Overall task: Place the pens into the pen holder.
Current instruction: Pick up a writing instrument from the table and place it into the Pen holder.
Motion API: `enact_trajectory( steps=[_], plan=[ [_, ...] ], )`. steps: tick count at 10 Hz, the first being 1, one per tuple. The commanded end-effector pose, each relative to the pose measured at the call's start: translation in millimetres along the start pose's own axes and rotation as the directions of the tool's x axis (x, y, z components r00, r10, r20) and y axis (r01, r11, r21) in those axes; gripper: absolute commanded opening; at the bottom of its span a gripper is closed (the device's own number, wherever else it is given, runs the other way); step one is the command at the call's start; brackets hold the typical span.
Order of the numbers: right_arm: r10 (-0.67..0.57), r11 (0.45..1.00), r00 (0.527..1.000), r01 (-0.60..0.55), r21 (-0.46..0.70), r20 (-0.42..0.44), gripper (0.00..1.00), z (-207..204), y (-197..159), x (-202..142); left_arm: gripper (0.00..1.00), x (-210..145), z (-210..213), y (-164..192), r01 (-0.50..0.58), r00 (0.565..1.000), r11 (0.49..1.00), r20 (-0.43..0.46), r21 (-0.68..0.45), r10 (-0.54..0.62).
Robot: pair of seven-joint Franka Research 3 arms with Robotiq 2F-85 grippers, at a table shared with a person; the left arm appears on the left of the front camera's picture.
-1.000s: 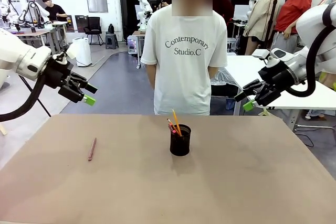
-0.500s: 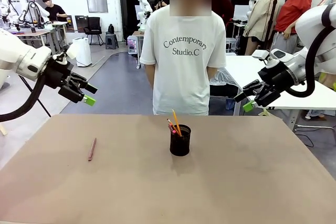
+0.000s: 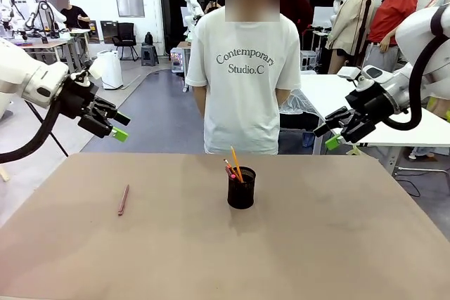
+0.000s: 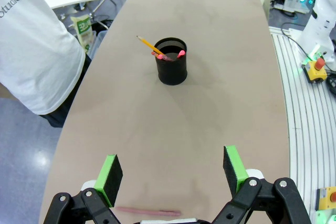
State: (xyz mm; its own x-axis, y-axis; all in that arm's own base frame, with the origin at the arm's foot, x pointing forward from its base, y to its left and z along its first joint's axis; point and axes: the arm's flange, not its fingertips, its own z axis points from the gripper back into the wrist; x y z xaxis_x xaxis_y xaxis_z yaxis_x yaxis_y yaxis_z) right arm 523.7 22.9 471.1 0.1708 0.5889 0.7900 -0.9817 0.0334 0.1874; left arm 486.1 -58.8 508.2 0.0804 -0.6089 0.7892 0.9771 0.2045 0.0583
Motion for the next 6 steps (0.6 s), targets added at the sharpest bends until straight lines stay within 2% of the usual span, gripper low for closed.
enact_trajectory(
  steps=[1,6],
  plan=[
    [-0.006,1.000,1.000,0.006,0.004,0.006,1.00,0.0,1.7,1.2,1.00,1.3,0.6,-0.2,-0.004,1.000,1.000,0.011,0.004,0.004],
    [-0.006,1.000,1.000,0.006,0.004,0.006,1.00,0.0,1.7,1.2,1.00,1.3,0.6,-0.2,-0.004,1.000,1.000,0.011,0.004,0.004]
  ],
)
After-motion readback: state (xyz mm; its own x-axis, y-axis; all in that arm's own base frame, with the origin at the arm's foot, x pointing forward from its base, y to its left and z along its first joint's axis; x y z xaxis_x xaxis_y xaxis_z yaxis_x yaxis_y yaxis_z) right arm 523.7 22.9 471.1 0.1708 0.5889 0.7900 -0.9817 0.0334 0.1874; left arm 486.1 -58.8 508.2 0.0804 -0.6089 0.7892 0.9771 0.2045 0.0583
